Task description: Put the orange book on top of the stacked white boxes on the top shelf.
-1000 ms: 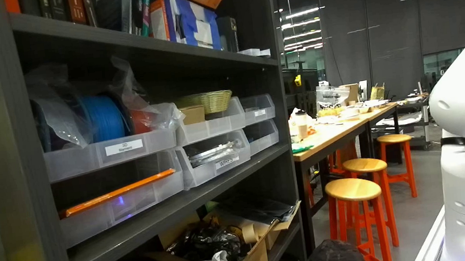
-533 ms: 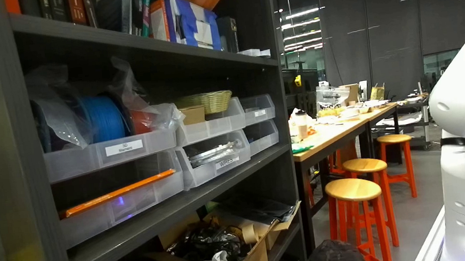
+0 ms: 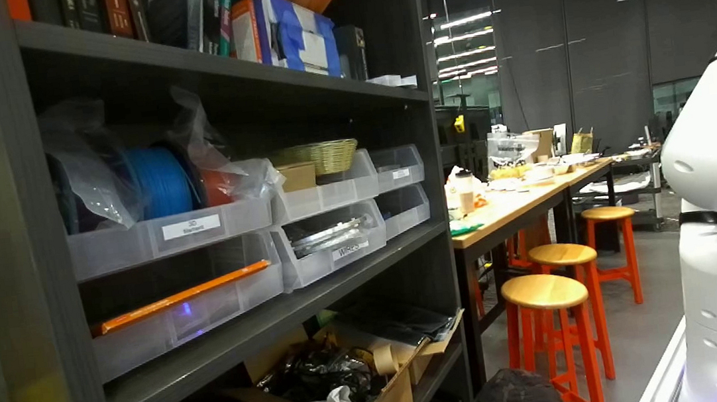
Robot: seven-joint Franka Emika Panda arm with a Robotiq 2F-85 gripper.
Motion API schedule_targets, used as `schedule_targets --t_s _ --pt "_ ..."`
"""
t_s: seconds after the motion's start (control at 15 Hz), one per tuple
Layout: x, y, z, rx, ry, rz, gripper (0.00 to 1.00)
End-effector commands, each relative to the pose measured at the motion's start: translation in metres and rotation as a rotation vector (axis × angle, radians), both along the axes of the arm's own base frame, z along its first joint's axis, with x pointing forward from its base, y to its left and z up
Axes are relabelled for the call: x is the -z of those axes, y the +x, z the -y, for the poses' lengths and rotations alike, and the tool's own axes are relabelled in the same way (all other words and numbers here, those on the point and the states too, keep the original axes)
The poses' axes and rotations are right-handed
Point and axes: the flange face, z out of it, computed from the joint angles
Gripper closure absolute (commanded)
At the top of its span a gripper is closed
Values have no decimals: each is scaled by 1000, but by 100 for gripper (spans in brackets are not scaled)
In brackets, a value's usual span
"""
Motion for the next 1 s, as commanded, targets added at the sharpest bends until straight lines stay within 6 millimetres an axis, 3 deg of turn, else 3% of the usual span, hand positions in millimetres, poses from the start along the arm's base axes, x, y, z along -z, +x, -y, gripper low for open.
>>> schedule_targets --t_s 0.0,0.33,0.73,0.8,0.93 --pt "-16 18 0 0 -34 38 97" --pt "-12 38 -3 -6 -64 14 97" --pt "9 57 -6 -25 -80 -88 97" --pt "15 60 -8 -41 -56 -126 63" --pt "17 62 -9 -63 -28 -174 57"
